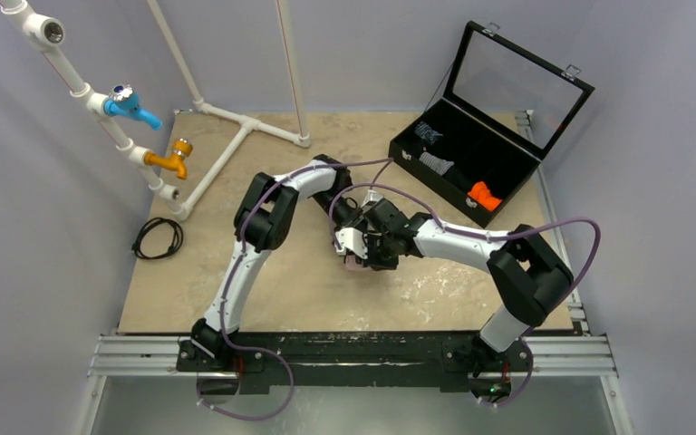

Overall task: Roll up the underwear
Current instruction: Roll the underwear to the center of the board.

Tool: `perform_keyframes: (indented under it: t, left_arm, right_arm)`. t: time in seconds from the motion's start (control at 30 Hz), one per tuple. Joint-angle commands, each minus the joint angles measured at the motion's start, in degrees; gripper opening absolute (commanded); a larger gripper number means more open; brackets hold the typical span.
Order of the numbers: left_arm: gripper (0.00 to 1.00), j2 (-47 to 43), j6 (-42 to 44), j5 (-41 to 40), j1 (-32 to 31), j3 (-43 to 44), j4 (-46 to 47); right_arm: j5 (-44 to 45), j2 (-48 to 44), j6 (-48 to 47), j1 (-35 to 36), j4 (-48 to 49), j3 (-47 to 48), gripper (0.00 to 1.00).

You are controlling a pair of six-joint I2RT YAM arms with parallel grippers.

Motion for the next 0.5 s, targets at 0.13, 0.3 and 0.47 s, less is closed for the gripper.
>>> perform_keyframes:
  t: [0.13, 0.3, 0.47]
  left_arm:
    - [0.79, -3.5, -1.6, -8.1, 4.5, -1.1, 6.4]
    - [0.71, -6.6, -5.9, -9.3, 7.2, -3.1, 9.9]
    - [0.68, -12.0, -10.9, -10.8, 12.3, -7.7, 14.4]
  right_arm:
    - [-6.3, 0.1, 2.4, 0.9, -10.4, -3.4, 0.0]
    - [-7.2, -0.3, 3.2, 0.9, -10.5, -3.2, 0.0]
    - [-8.6, 0.9, 3.7, 0.2, -11.6, -1.8, 0.0]
